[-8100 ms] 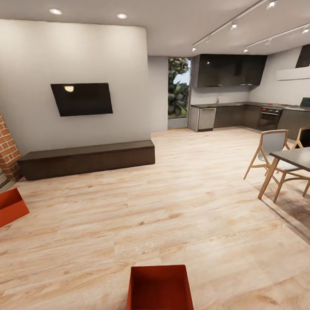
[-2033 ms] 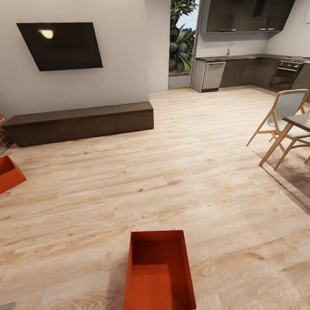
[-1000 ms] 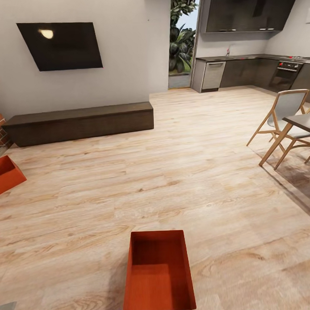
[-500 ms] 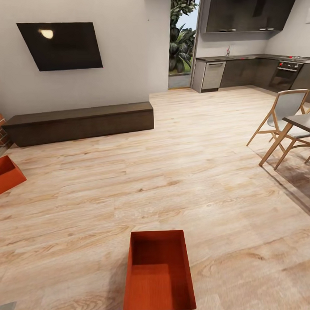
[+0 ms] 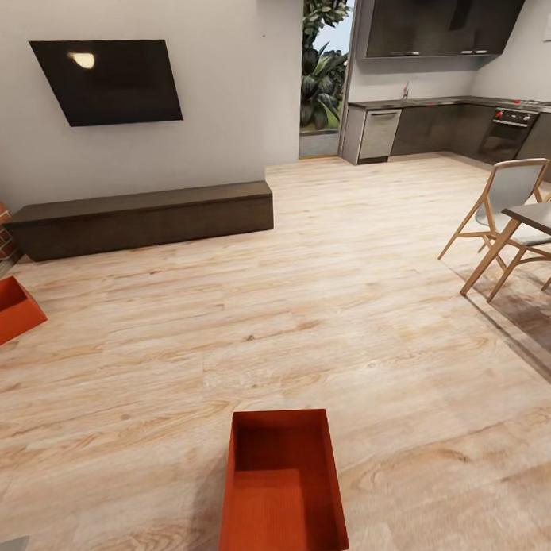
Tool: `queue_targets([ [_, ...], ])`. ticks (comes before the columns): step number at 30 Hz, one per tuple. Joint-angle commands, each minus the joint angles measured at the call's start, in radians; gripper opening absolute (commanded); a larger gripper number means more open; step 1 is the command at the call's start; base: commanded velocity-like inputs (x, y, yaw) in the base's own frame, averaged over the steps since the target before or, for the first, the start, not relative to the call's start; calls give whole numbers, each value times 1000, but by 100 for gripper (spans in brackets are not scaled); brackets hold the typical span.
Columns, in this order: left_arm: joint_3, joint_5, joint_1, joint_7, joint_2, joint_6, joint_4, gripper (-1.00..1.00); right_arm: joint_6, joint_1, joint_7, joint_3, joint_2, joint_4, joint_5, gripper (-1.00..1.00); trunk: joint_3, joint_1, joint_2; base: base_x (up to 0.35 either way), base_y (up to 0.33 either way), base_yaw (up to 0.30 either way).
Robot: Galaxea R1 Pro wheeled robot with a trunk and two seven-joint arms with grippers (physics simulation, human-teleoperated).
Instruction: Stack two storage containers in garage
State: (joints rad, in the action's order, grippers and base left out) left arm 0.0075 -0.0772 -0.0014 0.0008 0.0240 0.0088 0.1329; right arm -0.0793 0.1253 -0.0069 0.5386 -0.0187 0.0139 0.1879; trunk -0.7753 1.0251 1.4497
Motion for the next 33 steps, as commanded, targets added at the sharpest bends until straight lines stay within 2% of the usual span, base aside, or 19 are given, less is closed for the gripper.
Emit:
queue_targets([
  [1, 0, -8, 0, 0, 0, 1, 1, 100, -4, 1, -1, 8, 0, 1, 10, 100, -1, 0, 0, 0, 0, 0],
  [13, -5, -7, 0, 3, -7, 6, 23, 100, 2, 1, 0, 9, 0, -11, 7, 100, -1, 0, 0, 0, 0, 0],
  [20, -5, -7, 0, 20, 1, 46, 227, 100, 23, 6, -8, 7, -13, -243, 12, 100, -1, 0, 0, 0, 0, 0],
  [22, -4, -5, 0, 31, 4, 107, 327, 100, 57, 5, -23, 5, -13, -311, 13, 100, -1, 0, 0, 0, 0, 0],
  [23, -4, -4, 0, 34, 9, 178, 444, 100, 104, 32, -34, 4, -13, -336, 28, 100, -1, 0, 0, 0, 0, 0],
  [24, -4, -4, 0, 35, 10, 203, 481, 100, 119, 55, -36, 3, -13, -341, 42, 100, -1, 0, 0, 0, 0, 0],
  [28, -4, -6, -23, 36, 11, 283, 539, 100, 165, 140, -39, 3, -15, -348, 103, 100, -1, 0, 0, 0, 0, 0],
  [33, -4, -10, -92, 36, 11, 311, 549, 100, 183, 218, -41, 2, -16, -350, 127, 100, -1, 0, 0, 0, 0, 0],
])
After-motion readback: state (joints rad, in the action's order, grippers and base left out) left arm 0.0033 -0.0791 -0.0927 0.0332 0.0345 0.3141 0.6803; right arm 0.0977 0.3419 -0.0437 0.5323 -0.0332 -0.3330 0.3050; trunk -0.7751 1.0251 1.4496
